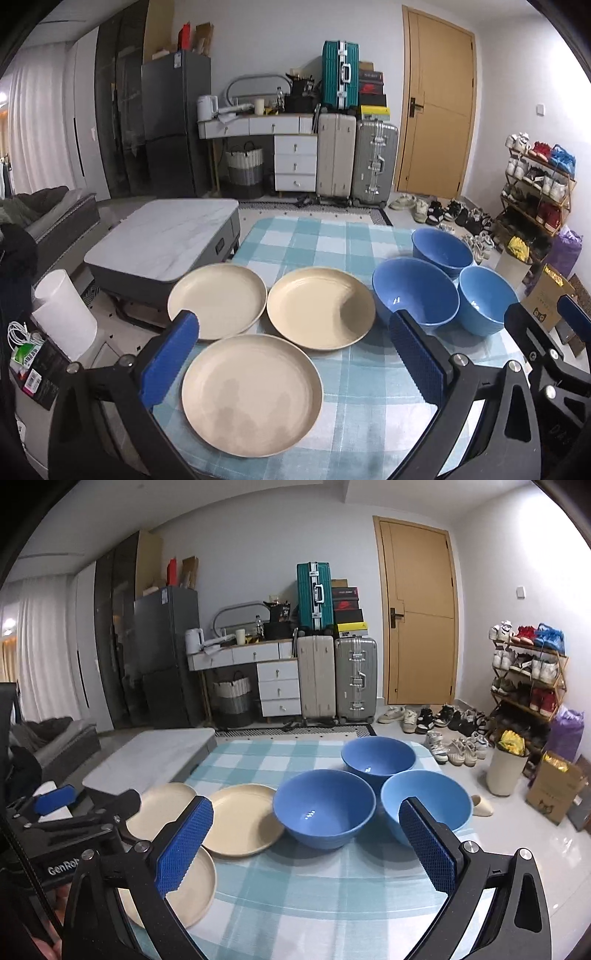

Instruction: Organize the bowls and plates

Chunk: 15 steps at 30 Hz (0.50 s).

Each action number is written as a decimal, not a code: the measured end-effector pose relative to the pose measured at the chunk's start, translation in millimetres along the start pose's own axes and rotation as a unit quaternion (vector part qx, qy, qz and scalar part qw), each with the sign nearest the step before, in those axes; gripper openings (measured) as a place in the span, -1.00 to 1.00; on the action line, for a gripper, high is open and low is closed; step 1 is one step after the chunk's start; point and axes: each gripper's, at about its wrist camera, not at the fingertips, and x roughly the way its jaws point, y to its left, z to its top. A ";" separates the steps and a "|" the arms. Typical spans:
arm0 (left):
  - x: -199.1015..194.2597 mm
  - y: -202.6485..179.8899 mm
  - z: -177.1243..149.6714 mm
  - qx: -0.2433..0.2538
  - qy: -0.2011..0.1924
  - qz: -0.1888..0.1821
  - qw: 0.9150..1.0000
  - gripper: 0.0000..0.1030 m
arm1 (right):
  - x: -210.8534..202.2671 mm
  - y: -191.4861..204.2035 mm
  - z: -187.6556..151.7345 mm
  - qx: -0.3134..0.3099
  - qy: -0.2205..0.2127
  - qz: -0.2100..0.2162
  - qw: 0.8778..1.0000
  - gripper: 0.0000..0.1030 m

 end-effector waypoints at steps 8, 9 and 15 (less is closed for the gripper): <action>17.5 13.2 9.9 0.002 0.018 0.002 1.000 1.00 | 32.0 3.8 0.7 0.003 0.036 0.026 0.999 0.99; 20.1 16.1 12.2 0.005 0.016 0.004 1.000 1.00 | 38.1 6.8 3.2 0.008 0.041 0.033 0.999 0.99; 40.0 50.4 19.4 -0.018 0.028 0.012 0.999 1.00 | 69.7 33.7 19.6 0.005 0.080 0.090 0.993 0.99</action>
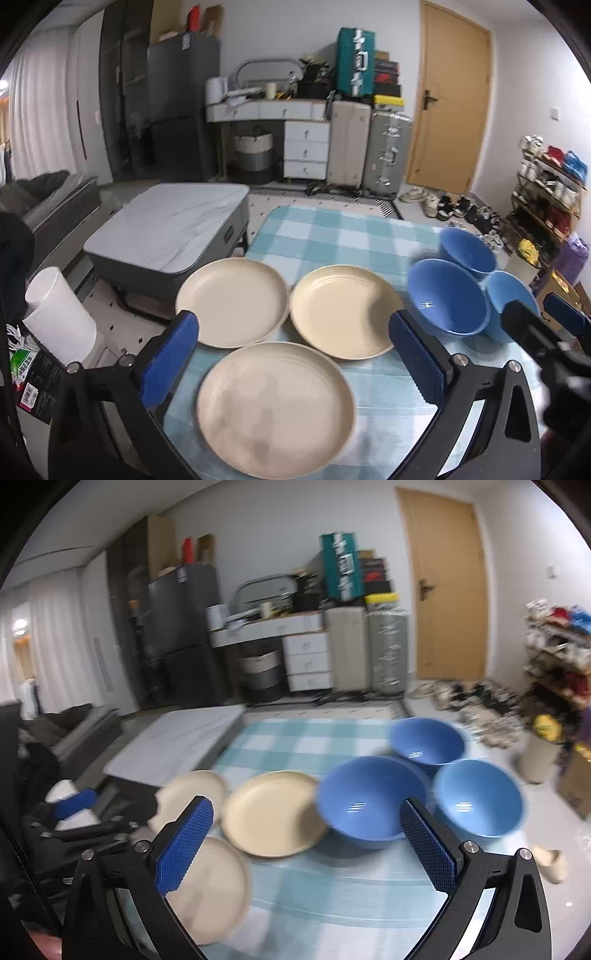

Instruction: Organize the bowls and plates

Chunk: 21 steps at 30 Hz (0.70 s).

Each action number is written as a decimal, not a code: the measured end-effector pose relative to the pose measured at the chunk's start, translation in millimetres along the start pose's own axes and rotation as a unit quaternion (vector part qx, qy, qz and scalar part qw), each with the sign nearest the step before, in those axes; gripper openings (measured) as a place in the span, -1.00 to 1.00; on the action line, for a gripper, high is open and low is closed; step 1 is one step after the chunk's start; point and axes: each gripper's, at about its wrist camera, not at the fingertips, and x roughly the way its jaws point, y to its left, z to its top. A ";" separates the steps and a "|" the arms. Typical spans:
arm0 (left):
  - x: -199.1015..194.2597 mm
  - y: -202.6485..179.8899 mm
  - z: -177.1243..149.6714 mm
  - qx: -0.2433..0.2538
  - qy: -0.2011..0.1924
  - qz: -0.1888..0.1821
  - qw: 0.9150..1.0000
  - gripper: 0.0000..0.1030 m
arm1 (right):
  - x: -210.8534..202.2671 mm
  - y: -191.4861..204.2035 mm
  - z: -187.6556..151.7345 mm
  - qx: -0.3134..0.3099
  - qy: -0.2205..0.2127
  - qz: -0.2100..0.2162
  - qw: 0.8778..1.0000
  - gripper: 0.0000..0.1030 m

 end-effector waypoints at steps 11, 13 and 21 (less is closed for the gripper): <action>71.7 100.0 8.1 -0.067 0.046 0.052 0.995 1.00 | 65.6 76.4 51.5 -0.087 0.027 0.112 0.990 0.99; 86.2 119.3 8.7 -0.081 0.054 0.055 0.994 1.00 | 88.8 89.4 60.4 -0.091 0.048 0.125 0.987 0.99; 154.4 157.3 -7.7 -0.114 0.114 0.047 0.986 1.00 | 199.9 144.0 74.2 -0.165 0.121 0.104 0.973 0.99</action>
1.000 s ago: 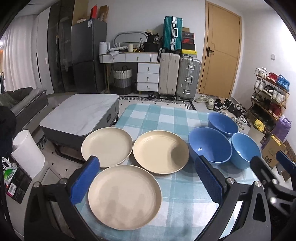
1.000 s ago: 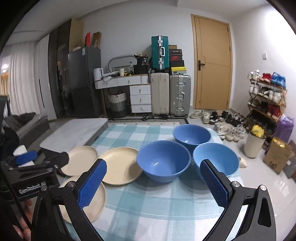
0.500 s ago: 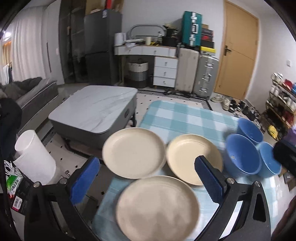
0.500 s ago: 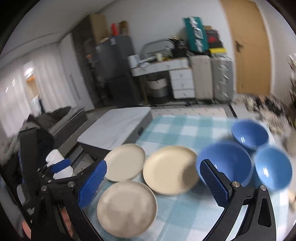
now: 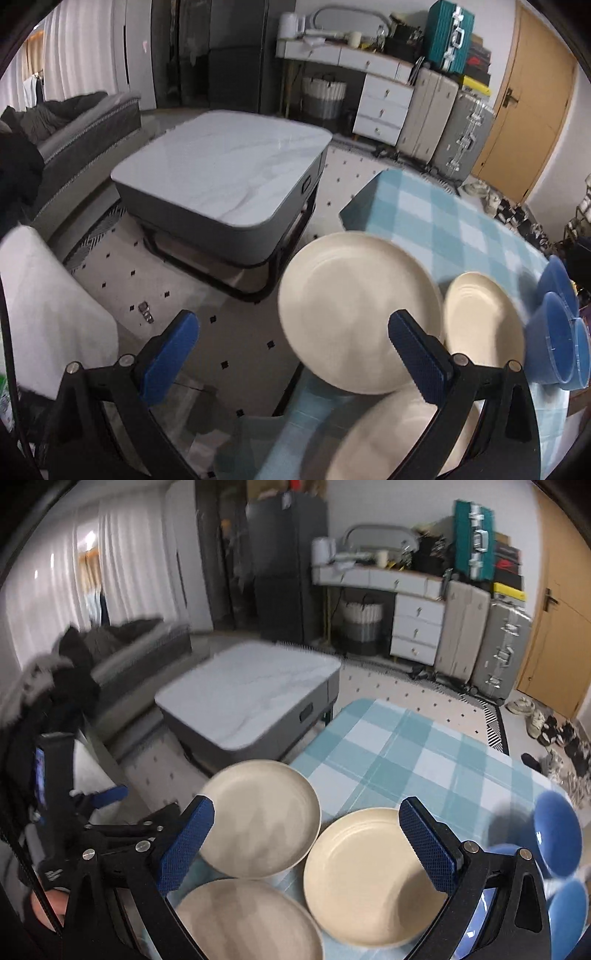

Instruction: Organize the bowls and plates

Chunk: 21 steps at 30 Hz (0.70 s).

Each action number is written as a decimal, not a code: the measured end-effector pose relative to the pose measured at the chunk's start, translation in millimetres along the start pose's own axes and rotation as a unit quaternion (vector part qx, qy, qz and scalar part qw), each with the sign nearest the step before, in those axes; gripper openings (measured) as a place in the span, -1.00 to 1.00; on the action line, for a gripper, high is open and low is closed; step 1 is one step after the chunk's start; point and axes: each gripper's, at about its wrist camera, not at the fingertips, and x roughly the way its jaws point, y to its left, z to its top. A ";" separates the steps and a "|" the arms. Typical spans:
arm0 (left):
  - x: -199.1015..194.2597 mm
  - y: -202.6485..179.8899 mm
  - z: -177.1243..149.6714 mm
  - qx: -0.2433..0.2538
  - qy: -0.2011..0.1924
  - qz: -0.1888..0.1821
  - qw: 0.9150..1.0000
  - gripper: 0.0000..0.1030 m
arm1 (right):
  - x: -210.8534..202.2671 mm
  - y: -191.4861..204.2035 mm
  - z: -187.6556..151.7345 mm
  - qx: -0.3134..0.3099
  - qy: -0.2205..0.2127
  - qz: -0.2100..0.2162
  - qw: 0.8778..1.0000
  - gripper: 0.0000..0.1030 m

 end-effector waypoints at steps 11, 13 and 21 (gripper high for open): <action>63.8 17.8 -2.2 -0.021 0.054 -0.030 0.998 1.00 | 154.0 3.4 9.7 -0.081 0.098 -0.043 0.991 0.98; 69.2 22.1 -1.6 -0.022 0.055 -0.040 0.997 0.99 | 171.2 -0.9 8.7 -0.081 0.109 -0.047 0.990 0.98; 84.8 33.3 0.4 -0.029 0.064 -0.062 0.996 0.95 | 209.8 -1.6 -4.1 -0.102 0.149 -0.056 0.982 0.79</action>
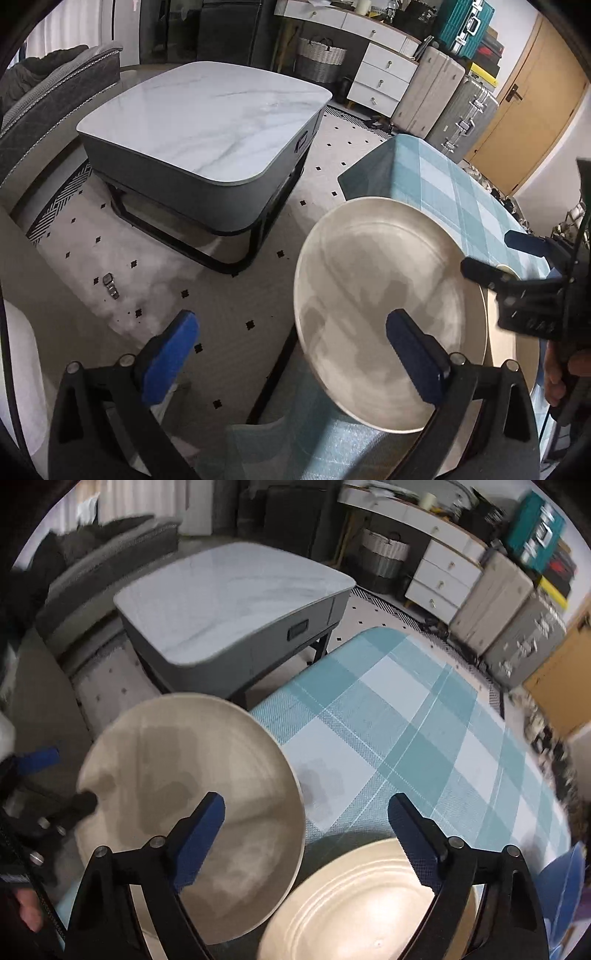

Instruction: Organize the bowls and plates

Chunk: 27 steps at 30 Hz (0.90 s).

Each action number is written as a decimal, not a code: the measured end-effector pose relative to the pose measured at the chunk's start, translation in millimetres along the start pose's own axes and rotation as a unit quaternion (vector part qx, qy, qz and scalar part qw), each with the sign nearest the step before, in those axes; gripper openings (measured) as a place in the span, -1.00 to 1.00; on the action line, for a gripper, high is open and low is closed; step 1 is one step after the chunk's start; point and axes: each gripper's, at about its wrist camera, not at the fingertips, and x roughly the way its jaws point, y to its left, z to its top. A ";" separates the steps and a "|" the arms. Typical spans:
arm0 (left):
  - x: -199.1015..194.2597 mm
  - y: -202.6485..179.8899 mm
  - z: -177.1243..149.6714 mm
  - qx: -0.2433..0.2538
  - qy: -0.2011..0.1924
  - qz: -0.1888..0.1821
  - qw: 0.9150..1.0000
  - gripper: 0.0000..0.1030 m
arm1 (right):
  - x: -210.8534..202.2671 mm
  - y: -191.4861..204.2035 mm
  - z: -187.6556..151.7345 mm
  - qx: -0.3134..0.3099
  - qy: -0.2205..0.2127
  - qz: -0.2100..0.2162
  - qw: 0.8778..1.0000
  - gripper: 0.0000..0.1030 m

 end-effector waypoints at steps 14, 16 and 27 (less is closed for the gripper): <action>14.2 13.9 -0.5 -0.019 0.039 -0.035 0.998 -0.15 | 22.8 10.8 -7.2 -0.024 0.043 0.010 0.999 0.12; 16.8 13.5 -1.9 -0.020 0.046 -0.041 0.998 -0.27 | 25.8 11.0 -8.5 -0.025 0.049 0.010 0.998 0.00; 17.5 8.9 -0.1 -0.019 0.055 -0.050 0.997 -0.61 | 28.4 16.6 -11.6 -0.041 0.061 0.002 0.997 -0.56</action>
